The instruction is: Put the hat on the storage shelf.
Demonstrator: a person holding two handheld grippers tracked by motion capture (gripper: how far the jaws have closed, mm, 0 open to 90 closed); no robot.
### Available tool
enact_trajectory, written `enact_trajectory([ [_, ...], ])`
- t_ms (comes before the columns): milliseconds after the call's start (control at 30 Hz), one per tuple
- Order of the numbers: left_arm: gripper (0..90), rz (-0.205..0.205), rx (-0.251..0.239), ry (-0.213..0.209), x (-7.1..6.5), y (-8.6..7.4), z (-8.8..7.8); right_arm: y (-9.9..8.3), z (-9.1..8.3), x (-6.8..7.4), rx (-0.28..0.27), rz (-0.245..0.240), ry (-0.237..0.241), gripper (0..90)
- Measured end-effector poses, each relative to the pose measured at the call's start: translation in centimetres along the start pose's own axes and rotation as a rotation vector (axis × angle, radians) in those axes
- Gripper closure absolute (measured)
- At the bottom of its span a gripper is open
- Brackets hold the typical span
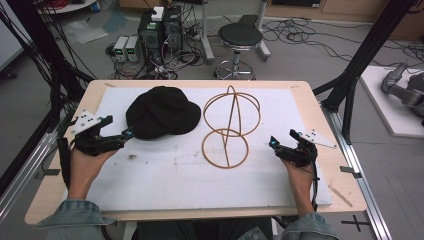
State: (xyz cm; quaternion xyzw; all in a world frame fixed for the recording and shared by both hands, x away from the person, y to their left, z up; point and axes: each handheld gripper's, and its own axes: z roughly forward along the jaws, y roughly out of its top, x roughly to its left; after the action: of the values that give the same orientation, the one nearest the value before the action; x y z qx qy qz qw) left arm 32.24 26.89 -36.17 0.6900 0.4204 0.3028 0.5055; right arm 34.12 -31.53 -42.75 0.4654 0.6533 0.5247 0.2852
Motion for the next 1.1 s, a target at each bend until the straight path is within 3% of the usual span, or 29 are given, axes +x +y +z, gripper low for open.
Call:
enact_trajectory([
  [400,17.4,0.007,-0.008,0.002,-0.1,0.0,-0.1,0.1,0.2,0.2,-0.002,-0.016,0.000,12.9],
  [667,17.4,0.025,-0.018,-0.015,-0.4,0.8,0.9,0.0,-0.1,0.2,0.013,-0.023,-0.011,12.9],
  [967,17.4,0.047,0.020,-0.002,0.4,2.4,3.8,0.0,-0.1,0.3,0.020,-0.036,-0.012,12.9],
  [1100,17.7,-0.002,0.042,-0.002,1.4,2.4,6.0,0.0,0.0,0.3,0.028,-0.044,-0.015,12.9],
])
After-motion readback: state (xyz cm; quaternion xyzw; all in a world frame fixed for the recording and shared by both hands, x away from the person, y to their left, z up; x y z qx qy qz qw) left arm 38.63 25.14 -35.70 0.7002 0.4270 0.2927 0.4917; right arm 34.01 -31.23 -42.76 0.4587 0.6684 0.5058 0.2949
